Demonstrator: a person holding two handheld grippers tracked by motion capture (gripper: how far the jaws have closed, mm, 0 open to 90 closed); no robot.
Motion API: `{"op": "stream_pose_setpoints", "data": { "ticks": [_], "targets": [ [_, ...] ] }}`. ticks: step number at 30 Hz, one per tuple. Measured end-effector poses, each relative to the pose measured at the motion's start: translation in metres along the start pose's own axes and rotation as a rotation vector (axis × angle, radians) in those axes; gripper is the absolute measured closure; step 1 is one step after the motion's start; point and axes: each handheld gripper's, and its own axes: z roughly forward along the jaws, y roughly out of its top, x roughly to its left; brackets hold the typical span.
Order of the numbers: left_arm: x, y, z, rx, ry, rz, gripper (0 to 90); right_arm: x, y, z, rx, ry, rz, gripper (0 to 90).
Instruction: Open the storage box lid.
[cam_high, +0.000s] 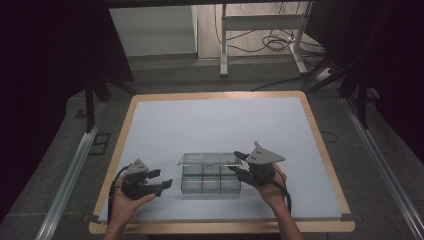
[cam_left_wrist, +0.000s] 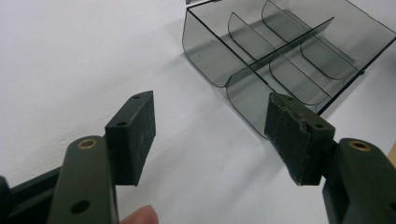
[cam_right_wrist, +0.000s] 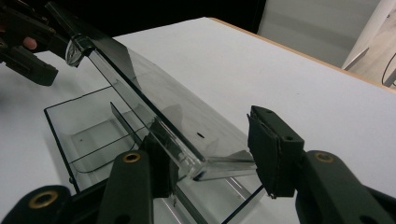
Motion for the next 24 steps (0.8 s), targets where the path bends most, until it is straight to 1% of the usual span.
{"op": "stream_pose_setpoints", "data": {
  "ticks": [16,24],
  "targets": [
    [0.0058,-0.0012,-0.0017,0.001,0.002,-0.014,34.0,-0.0032,0.005,0.0012,-0.006,0.01,0.01,54.2],
    [0.0082,-0.0024,-0.003,0.002,0.004,-0.024,33.7,-0.0073,0.0076,0.0024,-0.013,0.019,0.012,55.3]
  ]
}}
